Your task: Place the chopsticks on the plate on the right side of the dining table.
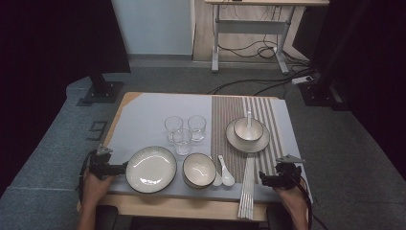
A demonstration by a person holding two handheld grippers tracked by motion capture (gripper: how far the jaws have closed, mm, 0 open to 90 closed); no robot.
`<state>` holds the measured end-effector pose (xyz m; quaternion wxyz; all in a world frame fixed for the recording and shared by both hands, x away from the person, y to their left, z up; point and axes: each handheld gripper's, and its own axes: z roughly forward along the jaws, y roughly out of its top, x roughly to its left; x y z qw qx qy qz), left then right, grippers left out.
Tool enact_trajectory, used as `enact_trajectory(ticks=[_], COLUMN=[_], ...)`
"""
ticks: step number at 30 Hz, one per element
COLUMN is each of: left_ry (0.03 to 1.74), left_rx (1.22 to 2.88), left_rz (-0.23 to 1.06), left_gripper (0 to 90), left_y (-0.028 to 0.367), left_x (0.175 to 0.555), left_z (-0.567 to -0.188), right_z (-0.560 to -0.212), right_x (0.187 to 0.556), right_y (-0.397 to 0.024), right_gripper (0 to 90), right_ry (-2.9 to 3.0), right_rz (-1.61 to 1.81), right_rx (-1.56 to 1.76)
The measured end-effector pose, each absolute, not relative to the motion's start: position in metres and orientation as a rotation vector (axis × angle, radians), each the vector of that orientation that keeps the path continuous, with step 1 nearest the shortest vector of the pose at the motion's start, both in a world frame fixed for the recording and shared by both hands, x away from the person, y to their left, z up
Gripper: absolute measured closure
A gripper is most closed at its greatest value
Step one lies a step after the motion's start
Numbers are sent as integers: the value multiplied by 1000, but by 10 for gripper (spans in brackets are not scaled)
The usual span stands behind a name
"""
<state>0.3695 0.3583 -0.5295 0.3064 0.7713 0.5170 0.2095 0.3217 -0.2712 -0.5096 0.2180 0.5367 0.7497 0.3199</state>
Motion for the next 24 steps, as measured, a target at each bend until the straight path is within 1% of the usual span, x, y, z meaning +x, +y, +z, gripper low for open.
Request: enact_trajectory(ticks=[4,9,16,22,24], left_ry=[1368,1368,1368,1369,1368], left_rx=[2041,2041,2040,2040,2040], left_rz=[554,554,554,553,554], left_gripper=[30,30,29,30,29], left_y=[358,358,358,358,358], left_x=[369,370,370,370,370], left_z=[-529,-529,-530,-530,-530], right_z=[-507,-509,-515,-519,-520], right_x=[317,316,317,319,319], right_y=[-264,-256,-246,-243,-243], right_gripper=[43,133,168,211,239], right_ry=[2115,2152,2189,2216,2220], right_rz=[896,914,901,874,879], right_rx=[1467,1462,1442,1433,1433])
